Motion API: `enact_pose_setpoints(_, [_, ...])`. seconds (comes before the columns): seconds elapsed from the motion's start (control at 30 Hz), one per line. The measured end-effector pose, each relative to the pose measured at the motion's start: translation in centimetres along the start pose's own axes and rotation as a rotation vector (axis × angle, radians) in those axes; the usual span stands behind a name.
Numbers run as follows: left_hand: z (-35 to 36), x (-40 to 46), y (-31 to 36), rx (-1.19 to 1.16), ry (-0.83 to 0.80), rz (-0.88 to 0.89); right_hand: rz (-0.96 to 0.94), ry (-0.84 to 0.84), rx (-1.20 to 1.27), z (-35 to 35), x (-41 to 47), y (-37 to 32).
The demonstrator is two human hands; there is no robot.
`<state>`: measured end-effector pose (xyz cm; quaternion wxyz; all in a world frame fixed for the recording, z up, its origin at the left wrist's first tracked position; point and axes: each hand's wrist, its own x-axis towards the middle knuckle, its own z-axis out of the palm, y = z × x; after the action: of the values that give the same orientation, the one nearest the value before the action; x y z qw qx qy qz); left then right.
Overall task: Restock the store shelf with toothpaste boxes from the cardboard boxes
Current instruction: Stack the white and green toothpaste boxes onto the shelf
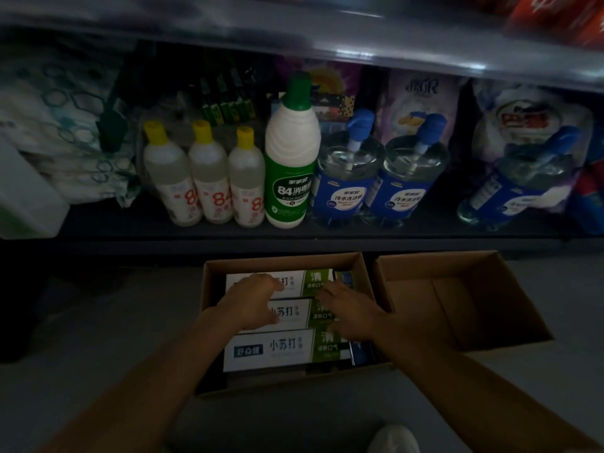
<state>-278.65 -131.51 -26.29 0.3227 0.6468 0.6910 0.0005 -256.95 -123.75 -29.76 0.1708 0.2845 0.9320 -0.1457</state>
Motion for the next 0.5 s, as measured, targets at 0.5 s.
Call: enact_pose_setpoints(0.5, [-0.4,-0.4,-0.7,0.022,0.030,0.007,-0.012,-0.076,-0.140,0.2,1.5,-1.0])
